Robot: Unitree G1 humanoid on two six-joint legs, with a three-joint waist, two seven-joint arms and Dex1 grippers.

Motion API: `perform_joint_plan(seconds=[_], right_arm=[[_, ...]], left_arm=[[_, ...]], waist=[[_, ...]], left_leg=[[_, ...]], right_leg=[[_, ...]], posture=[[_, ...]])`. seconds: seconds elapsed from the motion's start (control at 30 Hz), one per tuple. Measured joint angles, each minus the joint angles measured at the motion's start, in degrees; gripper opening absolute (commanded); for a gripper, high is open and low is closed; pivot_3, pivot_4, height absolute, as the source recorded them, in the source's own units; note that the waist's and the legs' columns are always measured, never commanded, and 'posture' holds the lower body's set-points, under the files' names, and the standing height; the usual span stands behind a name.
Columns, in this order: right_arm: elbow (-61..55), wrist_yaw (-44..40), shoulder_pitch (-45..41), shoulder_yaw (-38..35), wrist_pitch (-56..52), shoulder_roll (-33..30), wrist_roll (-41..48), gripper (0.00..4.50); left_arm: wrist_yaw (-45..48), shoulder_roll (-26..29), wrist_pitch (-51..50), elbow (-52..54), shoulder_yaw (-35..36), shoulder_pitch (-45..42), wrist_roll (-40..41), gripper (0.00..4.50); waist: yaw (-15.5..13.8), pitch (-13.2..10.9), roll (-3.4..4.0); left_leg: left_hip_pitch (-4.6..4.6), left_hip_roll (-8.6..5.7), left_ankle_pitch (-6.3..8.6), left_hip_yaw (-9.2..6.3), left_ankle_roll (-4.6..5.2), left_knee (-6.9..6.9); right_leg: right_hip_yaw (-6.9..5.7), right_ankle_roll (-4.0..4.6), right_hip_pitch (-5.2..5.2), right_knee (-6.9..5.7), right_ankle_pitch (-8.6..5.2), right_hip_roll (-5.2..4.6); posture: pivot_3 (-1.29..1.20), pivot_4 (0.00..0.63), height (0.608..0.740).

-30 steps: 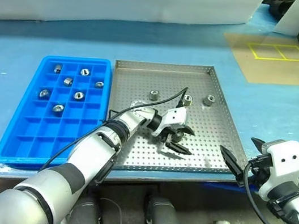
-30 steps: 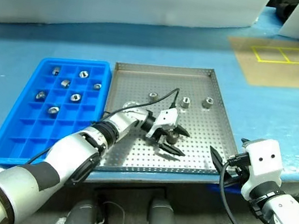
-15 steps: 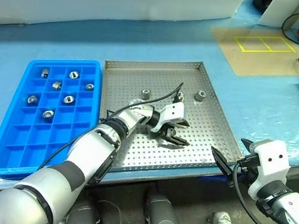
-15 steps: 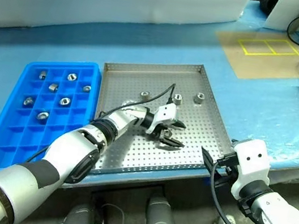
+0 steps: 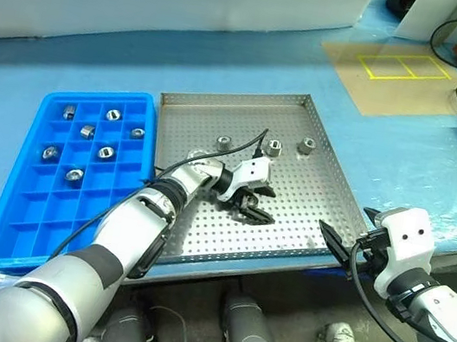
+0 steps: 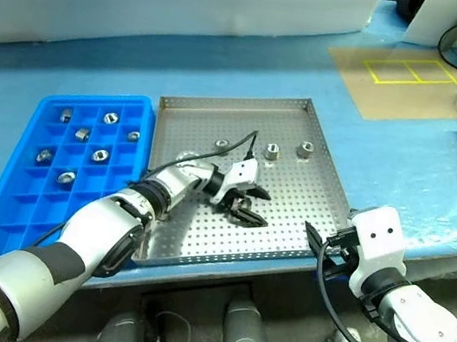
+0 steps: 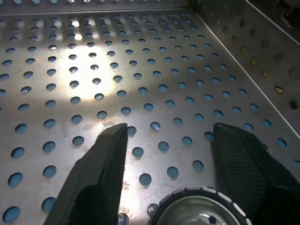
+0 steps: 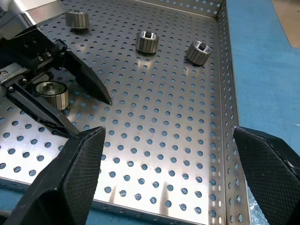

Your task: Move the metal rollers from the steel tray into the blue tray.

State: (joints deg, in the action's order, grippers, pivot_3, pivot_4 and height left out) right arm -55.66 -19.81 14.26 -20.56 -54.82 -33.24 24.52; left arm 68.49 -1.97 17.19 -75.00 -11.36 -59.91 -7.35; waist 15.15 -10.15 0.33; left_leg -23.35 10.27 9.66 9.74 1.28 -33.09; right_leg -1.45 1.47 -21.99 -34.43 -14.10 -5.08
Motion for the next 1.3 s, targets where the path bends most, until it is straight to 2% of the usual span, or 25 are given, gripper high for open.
perform_joint_plan(seconds=[0.03, 0.1, 0.17, 0.3, 0.43, 0.57, 0.8, 0.93, 1.1, 1.2, 1.3], right_arm=[[0.00, 0.02, -0.01, 0.09, 0.05, 0.00, -0.12, 4.50], [0.04, 0.16, -0.06, 0.12, 0.11, 0.00, -0.42, 4.50], [0.13, 0.25, -0.14, 0.23, 0.12, 0.00, -0.60, 4.50], [0.40, 0.49, -0.51, 0.60, 0.13, 0.01, -0.90, 4.50], [0.96, 0.62, -2.62, 2.04, 0.17, -0.06, -0.99, 4.50], [2.70, -0.22, -6.13, 3.55, 0.58, -0.63, -0.90, 4.50], [6.87, -3.98, -13.59, 6.09, 1.37, -4.06, -0.28, 4.50], [15.51, -9.10, -25.76, 12.27, 4.79, -6.80, -0.71, 4.50], [23.79, -13.70, -34.39, 20.68, 10.38, -5.58, -2.17, 4.50], [29.14, -16.61, -37.71, 24.91, 14.07, -4.19, -3.44, 4.50], [34.27, -19.99, -41.52, 28.32, 17.83, -2.23, -4.38, 4.50]], left_arm=[[-0.33, -0.04, 0.16, 0.07, -0.02, 0.04, -0.10, 2.82], [-0.26, -0.03, 0.54, 0.13, -0.01, 0.24, -0.12, 2.50], [-0.50, 0.05, 0.51, 0.13, 0.05, 0.29, -0.10, 1.98], [-1.30, 0.11, 0.27, 0.13, 1.33, 0.24, 0.43, 1.98], [2.03, 0.92, -0.39, 0.68, 6.34, -2.19, 4.92, 1.98], [4.92, 3.75, 0.09, 3.20, 8.73, -5.51, 7.06, 1.98], [8.96, 8.59, 2.85, 6.22, 8.79, -5.37, 7.38, 1.98], [9.53, 15.23, 7.24, 10.66, 8.36, -2.60, 7.05, 1.98], [7.05, 19.85, 7.60, 15.48, 9.36, -0.33, 7.87, 1.98], [6.79, 22.64, 6.86, 21.38, 9.68, 3.06, 9.25, 1.98], [7.82, 27.19, 1.97, 31.08, 9.86, 9.38, 11.71, 1.98]], waist=[[0.00, 0.00, 0.00], [0.01, 0.00, 0.00], [0.01, 0.00, 0.00], [0.03, -0.01, -0.01], [0.01, -0.02, -0.03], [-0.05, -0.02, -0.02], [-0.52, -0.03, -0.02], [-0.25, -0.10, -0.14], [-3.37, -0.11, -0.13], [-5.71, -0.11, -0.14], [-8.46, -0.13, -0.17]], left_leg=[[-0.01, -0.03, 0.01, -0.01, 0.03, 0.00], [-0.01, -0.08, 0.03, -0.03, 0.06, -0.01], [-0.01, -0.11, 0.03, -0.04, 0.07, -0.02], [-0.02, -0.15, 0.04, -0.07, 0.08, -0.04], [-0.09, -0.18, 0.06, -0.09, 0.11, -0.05], [-0.09, -0.22, 0.09, -0.09, 0.18, -0.07], [-0.14, -0.17, 0.10, -0.11, 0.22, -0.07], [-0.10, -0.15, 0.11, -0.09, 0.24, -0.23], [-0.13, 0.09, 0.02, -0.12, 0.14, -0.23], [-0.28, 0.10, 0.02, -0.08, 0.16, -0.22], [-0.38, 0.16, 0.03, 0.07, 0.16, -0.21]], right_leg=[[0.00, 0.00, 0.00, 0.00, 0.00, -0.03], [0.01, -0.01, 0.00, 0.00, -0.01, -0.07], [0.01, -0.02, 0.01, 0.00, -0.01, -0.10], [0.01, -0.02, 0.01, 0.00, -0.01, -0.13], [0.01, -0.02, -0.04, 0.00, -0.01, -0.18], [0.02, -0.02, -0.03, 0.00, -0.01, -0.22], [-0.03, -0.03, -0.04, -0.04, -0.01, -0.21], [0.07, -0.03, -0.12, -0.31, 0.00, -0.20], [-0.11, -0.02, -0.12, -0.43, 0.00, -0.12], [-0.10, 0.00, -0.28, -0.49, 0.01, -0.14], [-0.01, 0.05, -0.61, -0.90, -0.01, -0.17]], posture=[[-0.76, 0.150, 0.740], [-0.76, 0.150, 0.740], [-0.76, 0.150, 0.740], [-0.75, 0.150, 0.740], [-0.72, 0.150, 0.740], [-0.69, 0.150, 0.740], [-0.60, 0.150, 0.740], [-0.48, 0.150, 0.740], [-0.34, 0.150, 0.740], [-0.25, 0.150, 0.740], [-0.13, 0.150, 0.740]])
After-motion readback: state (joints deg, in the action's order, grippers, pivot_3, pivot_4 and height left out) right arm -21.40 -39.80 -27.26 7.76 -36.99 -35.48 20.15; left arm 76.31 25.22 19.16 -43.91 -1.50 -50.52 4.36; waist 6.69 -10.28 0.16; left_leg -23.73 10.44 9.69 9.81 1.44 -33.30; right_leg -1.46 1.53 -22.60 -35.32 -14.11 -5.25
